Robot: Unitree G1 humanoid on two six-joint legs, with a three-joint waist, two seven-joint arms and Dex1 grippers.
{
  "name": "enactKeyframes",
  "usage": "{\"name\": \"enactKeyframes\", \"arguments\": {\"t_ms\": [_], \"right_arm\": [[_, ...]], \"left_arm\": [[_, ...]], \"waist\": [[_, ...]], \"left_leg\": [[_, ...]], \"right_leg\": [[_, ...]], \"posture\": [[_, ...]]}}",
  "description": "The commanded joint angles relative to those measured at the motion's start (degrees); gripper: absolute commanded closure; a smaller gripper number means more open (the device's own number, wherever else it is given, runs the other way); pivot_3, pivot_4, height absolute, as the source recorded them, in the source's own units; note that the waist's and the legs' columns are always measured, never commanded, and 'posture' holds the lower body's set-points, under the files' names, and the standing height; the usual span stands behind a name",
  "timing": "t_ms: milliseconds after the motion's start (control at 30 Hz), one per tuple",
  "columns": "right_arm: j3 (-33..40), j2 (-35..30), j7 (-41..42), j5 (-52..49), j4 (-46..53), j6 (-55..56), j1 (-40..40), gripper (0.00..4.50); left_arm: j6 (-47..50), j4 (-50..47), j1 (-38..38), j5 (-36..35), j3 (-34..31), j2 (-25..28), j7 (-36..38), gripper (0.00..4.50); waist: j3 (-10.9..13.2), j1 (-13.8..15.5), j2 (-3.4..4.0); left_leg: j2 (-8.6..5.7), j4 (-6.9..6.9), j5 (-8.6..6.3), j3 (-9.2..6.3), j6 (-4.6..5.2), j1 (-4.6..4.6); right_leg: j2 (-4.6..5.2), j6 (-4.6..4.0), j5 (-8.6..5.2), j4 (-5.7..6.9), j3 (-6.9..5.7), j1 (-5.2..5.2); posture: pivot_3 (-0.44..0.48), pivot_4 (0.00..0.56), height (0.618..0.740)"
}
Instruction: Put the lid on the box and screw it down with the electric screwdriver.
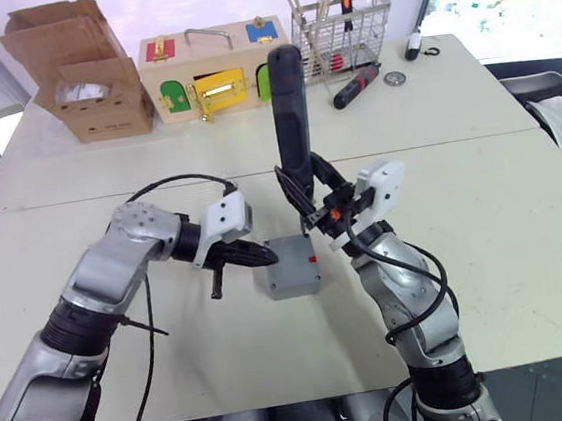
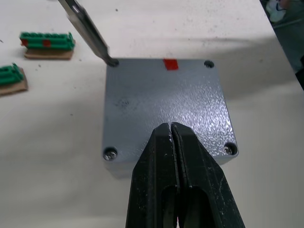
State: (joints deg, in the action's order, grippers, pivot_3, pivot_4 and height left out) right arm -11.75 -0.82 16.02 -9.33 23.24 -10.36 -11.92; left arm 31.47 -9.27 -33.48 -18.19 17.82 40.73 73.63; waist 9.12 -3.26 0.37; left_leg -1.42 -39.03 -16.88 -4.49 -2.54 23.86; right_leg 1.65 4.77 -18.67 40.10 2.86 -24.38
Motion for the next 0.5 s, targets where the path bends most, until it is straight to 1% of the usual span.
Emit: {"name": "enactKeyframes", "arguments": {"t_ms": [33, 200, 500], "right_arm": [[-0.29, 0.87, -0.23, -0.45, 2.06, 2.64, -0.46, 2.55], [0.32, 0.86, -0.51, -1.19, 2.64, 2.15, -0.62, 2.55], [1.07, 0.00, -1.14, -1.96, 4.56, 0.67, -0.63, 2.55]], "left_arm": [[-2.23, -0.10, 1.64, 1.08, 0.55, 0.19, 0.10, 4.50], [-3.05, -0.17, 2.51, 1.78, 1.39, -0.43, -0.67, 4.50], [-5.08, 2.73, 0.58, 3.00, 1.53, -1.11, -0.18, 4.50]], "waist": [[-0.01, 0.10, -0.01], [-0.03, 0.75, -0.04], [-0.05, 0.78, -0.08]], "left_leg": [[0.00, 0.00, 0.00, 0.00, 0.00, -0.02], [0.00, -0.02, 0.00, 0.02, 0.00, -0.10], [-0.01, -0.04, 0.00, 0.02, 0.00, -0.15]], "right_leg": [[0.00, 0.00, 0.00, 0.00, 0.00, 0.02], [0.01, 0.00, 0.00, 0.00, 0.01, 0.10], [0.01, 0.00, 0.00, 0.00, 0.01, 0.18]], "posture": [[0.000, 0.150, 0.740], [0.000, 0.150, 0.740], [0.000, 0.150, 0.740]]}}
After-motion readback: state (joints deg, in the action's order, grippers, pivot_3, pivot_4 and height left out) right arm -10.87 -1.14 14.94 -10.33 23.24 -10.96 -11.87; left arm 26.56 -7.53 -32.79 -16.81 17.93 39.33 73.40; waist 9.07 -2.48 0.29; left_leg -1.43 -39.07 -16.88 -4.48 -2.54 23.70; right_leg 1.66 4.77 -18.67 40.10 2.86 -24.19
